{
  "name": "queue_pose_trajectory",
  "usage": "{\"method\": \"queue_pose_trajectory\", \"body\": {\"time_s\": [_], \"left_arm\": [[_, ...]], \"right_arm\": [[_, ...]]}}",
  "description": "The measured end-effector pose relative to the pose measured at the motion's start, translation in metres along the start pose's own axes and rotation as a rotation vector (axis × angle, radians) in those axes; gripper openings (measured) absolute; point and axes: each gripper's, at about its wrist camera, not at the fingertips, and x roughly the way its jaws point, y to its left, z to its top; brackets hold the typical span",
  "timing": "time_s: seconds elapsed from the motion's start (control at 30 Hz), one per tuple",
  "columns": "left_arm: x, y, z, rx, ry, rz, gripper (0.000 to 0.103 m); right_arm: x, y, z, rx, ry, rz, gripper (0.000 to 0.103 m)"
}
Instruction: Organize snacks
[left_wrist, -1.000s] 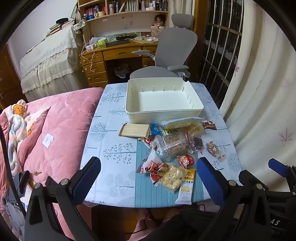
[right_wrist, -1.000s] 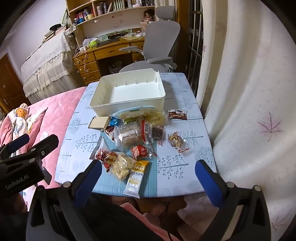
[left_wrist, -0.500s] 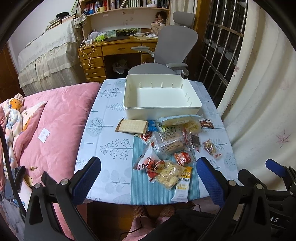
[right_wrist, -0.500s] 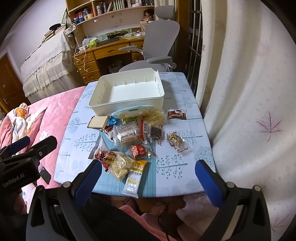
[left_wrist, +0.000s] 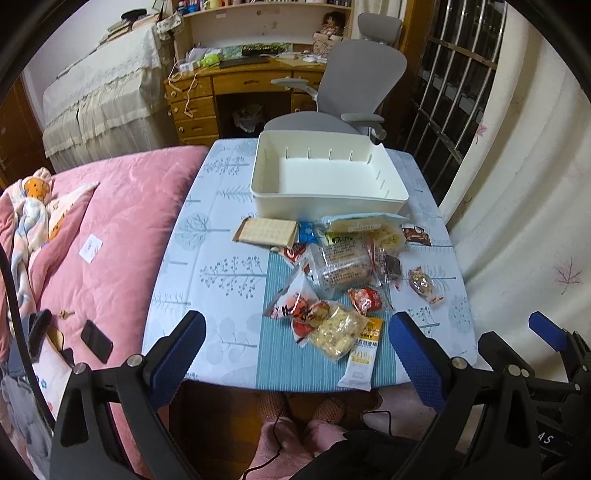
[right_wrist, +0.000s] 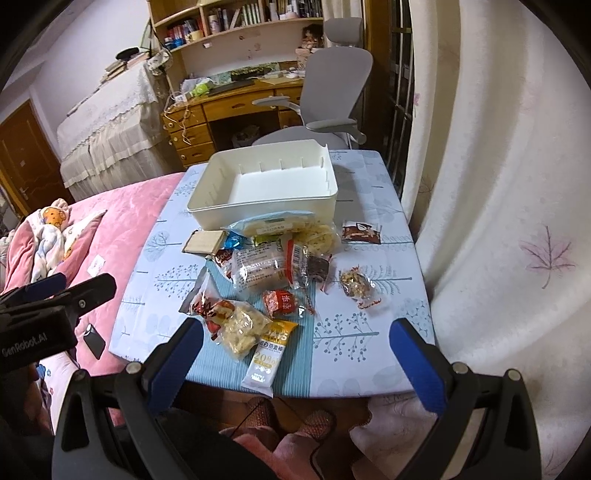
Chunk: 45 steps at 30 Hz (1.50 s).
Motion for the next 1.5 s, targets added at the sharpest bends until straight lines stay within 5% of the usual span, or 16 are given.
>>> {"method": "queue_pose_trajectory", "body": {"time_s": [0.37,0.7,1.07,1.5], "left_arm": [[0.031,-0.005,-0.012,-0.062,0.119,0.091,0.100],[0.050,-0.008,-0.014,-0.010,0.186,0.121,0.100],[0.115,0.005,0.008,0.118,0.367,0.004,0.100],[0.209,-0.008,0.033,0.382,0.567,-0.096,0.100]], "right_arm": [[0.023,-0.011,-0.010,-0.062,-0.007,0.081,0.101],[0.043,-0.014,-0.007,-0.090,0.027,0.089,0.101],[0.072,-0.003,-0.002,-0.060,0.084,-0.006,0.101],[0.127,0.007,-0.020,0.236,0.252,-0.076,0.101]]}}
